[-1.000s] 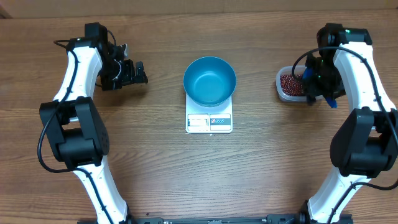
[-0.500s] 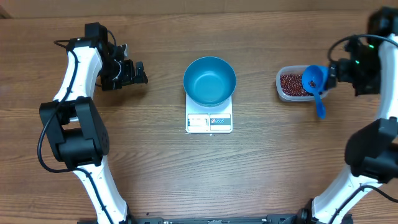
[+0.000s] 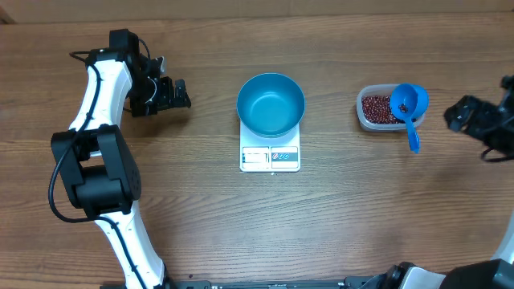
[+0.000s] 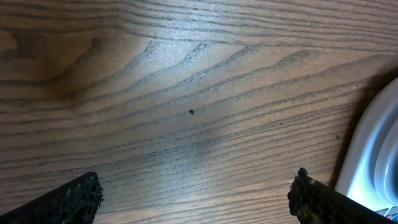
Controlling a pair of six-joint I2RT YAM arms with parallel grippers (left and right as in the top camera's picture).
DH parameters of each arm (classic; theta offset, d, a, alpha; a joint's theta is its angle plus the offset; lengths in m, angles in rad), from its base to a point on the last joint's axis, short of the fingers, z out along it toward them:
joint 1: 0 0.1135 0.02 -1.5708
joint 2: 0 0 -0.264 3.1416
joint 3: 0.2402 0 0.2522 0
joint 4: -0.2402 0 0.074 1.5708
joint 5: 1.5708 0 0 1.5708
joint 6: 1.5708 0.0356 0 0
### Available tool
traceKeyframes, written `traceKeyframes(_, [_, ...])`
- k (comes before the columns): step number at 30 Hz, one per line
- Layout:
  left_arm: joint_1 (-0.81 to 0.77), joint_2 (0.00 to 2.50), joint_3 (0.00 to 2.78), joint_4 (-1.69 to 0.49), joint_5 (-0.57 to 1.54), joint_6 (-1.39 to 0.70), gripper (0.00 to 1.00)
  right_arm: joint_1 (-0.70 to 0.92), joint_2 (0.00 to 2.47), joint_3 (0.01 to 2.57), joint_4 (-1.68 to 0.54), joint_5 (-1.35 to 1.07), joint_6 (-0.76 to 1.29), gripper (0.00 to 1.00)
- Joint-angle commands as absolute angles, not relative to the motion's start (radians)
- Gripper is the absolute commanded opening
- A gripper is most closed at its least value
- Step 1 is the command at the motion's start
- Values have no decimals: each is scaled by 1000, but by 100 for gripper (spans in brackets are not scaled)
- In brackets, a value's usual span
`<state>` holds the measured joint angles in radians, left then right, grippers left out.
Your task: Scoop item into bowl and weigh 150g on scale
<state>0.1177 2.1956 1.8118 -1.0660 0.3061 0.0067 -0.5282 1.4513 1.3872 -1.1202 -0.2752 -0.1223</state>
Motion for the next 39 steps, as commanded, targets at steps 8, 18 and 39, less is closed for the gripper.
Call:
traceKeyframes(8, [112, 2204, 1819, -1065, 304, 22, 100, -491, 1551, 1079, -867, -374, -178, 46])
traceKeyframes(18, [111, 2204, 1819, -1065, 304, 22, 100, -381, 1624, 1079, -818, -259, -270, 43])
traceKeyframes(39, [111, 2204, 1819, -1065, 304, 22, 99, -382, 1626, 1137, -822, -227, -273, 4])
